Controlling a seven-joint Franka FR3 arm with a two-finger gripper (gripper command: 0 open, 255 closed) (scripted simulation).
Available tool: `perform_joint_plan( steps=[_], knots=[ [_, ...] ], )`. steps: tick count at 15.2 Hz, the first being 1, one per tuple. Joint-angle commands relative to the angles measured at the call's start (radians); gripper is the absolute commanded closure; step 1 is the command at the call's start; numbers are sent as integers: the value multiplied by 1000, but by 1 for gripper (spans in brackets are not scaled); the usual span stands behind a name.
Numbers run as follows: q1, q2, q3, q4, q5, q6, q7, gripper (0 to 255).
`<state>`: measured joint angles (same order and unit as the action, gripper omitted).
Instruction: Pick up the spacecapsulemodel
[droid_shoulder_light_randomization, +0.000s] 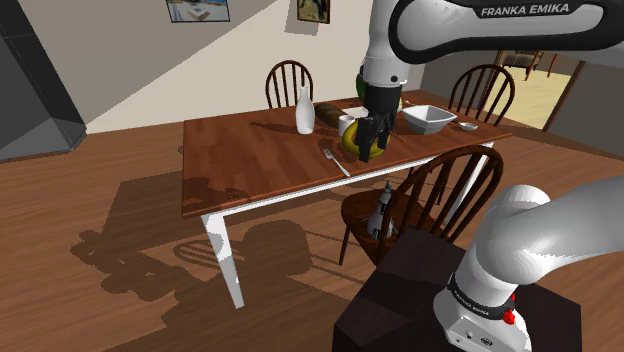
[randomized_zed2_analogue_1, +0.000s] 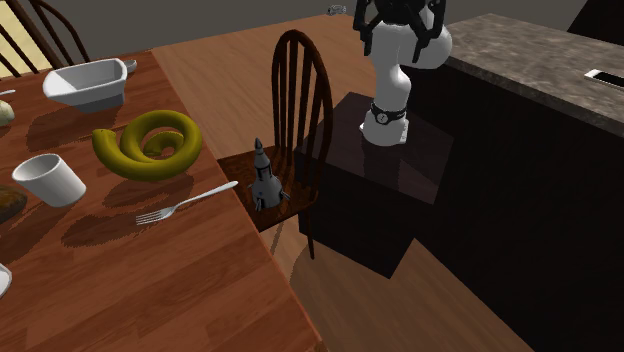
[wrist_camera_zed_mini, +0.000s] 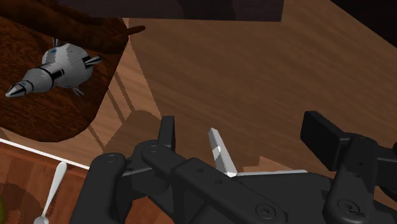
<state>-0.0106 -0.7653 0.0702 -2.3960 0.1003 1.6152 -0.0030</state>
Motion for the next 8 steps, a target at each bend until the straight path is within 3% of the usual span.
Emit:
perform_joint_plan(
  steps=[1,8],
  knots=[
    [0,0,0,0,0,0,0,0],
    [-44,110,-120,-58,-95,84,-174,0]
  ],
)
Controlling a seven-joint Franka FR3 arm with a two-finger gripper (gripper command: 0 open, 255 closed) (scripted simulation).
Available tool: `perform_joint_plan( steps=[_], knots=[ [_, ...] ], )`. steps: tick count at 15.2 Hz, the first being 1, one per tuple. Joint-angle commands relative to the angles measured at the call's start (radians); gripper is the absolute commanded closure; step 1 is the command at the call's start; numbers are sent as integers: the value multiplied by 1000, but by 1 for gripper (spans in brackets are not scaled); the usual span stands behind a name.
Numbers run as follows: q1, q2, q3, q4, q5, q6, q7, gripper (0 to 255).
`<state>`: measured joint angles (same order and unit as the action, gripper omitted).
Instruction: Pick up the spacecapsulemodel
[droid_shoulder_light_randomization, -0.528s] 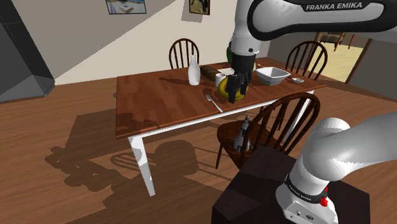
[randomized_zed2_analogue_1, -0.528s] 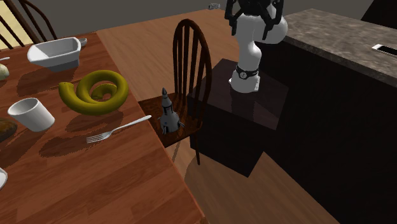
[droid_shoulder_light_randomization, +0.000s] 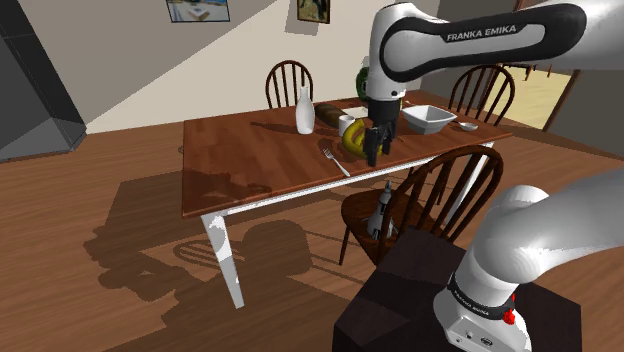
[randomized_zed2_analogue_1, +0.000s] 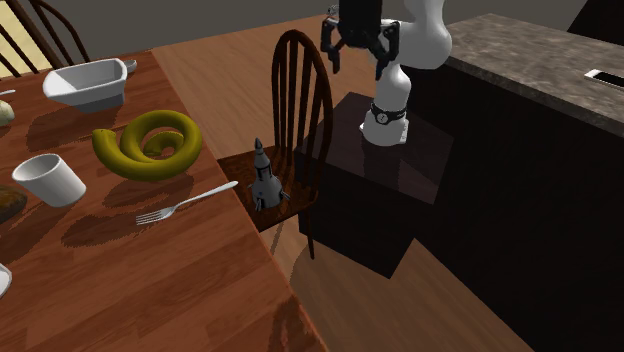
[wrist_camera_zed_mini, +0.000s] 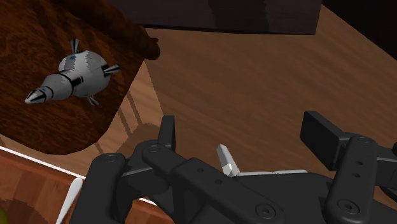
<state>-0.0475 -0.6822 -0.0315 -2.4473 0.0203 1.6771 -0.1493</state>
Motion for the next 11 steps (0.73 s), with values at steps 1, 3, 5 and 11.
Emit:
perform_joint_plan(
  steps=[1,3,5,11],
  knots=[
    [-13,48,-34,-11,-28,36,-51,0],
    [-27,94,-67,-15,-55,64,-98,0],
    [-40,144,-98,-14,-80,93,-145,0],
    [-76,322,-186,17,-144,183,-279,0]
  ],
)
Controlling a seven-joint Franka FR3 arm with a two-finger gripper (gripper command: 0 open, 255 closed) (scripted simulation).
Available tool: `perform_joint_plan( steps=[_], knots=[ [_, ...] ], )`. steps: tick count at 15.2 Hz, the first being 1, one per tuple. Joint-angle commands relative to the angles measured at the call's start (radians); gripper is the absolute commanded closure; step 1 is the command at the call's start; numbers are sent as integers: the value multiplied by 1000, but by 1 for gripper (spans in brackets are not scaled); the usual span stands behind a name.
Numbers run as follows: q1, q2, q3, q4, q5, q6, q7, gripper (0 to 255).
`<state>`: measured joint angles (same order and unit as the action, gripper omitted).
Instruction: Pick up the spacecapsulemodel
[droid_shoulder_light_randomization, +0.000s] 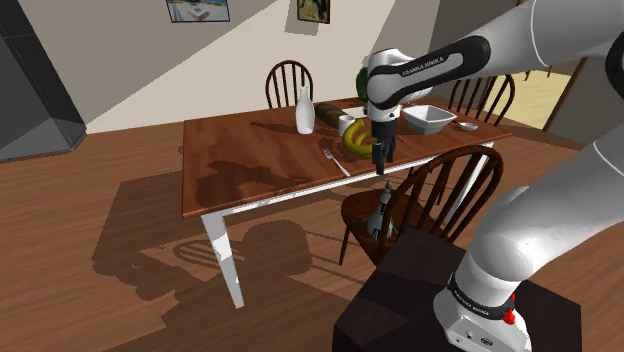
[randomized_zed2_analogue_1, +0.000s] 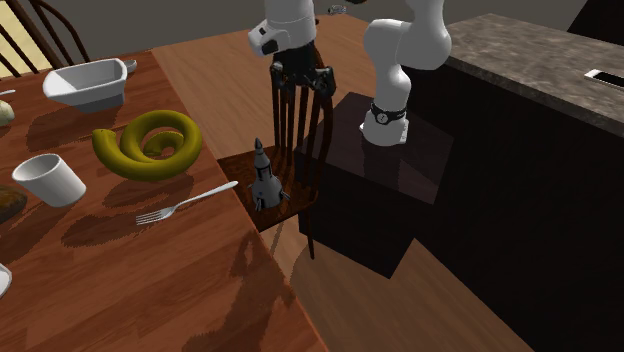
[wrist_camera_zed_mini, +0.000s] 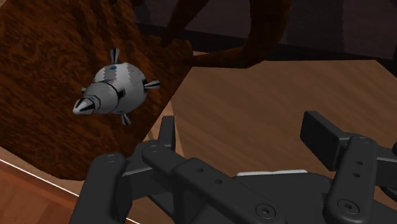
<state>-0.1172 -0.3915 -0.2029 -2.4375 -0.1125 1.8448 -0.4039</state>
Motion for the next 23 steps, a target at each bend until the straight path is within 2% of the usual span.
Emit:
perform_joint_plan(
  steps=[1,8,15,23],
  knots=[
    [-12,64,-29,17,-19,30,-47,0],
    [-52,315,-109,114,-55,124,-198,0],
    [-106,583,-153,263,-53,190,-340,0],
    [-115,659,-147,243,-34,283,-341,0]
  ],
)
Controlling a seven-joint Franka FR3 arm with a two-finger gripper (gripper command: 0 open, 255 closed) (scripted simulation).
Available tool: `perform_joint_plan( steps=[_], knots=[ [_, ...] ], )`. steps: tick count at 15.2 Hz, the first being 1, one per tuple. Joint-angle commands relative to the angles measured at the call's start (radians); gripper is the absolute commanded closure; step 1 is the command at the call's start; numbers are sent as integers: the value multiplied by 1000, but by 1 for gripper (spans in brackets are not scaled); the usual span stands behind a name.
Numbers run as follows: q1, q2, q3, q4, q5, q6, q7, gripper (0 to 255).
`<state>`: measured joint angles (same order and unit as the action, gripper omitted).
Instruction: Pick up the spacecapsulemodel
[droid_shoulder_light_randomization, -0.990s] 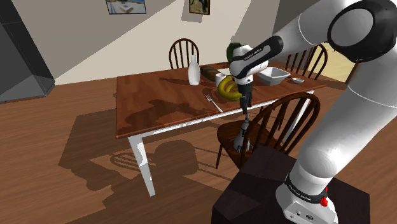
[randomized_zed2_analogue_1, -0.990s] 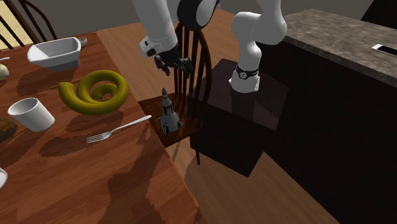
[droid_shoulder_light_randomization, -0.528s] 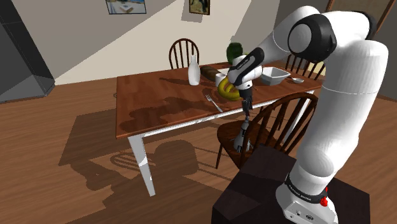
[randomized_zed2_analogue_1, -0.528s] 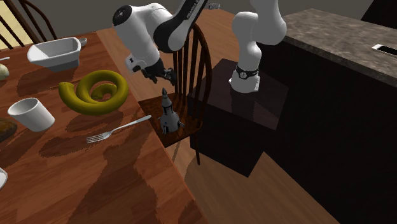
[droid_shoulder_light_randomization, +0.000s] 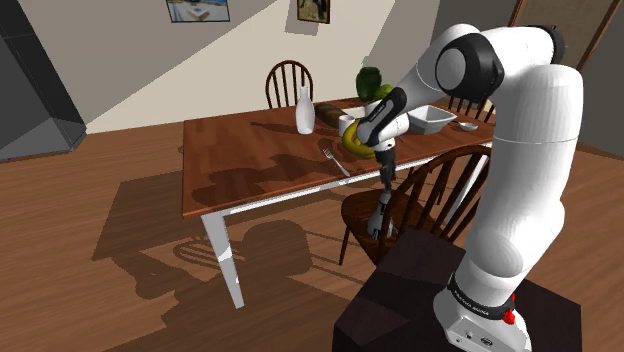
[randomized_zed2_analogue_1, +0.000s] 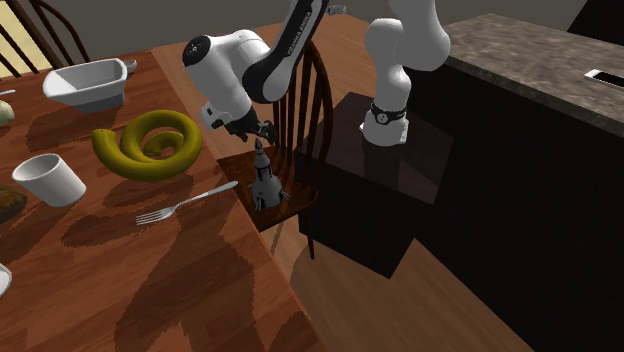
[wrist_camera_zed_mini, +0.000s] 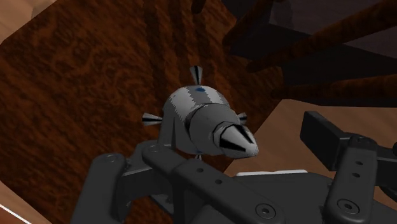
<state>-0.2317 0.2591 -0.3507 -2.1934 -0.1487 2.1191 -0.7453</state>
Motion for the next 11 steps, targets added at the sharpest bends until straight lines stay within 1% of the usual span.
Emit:
perform_joint_plan(
  steps=[1,2,11],
  knots=[
    [0,8,1,-1,3,9,1,0],
    [1,8,2,0,3,8,2,255],
    [0,8,1,-1,3,9,1,255]
  ],
)
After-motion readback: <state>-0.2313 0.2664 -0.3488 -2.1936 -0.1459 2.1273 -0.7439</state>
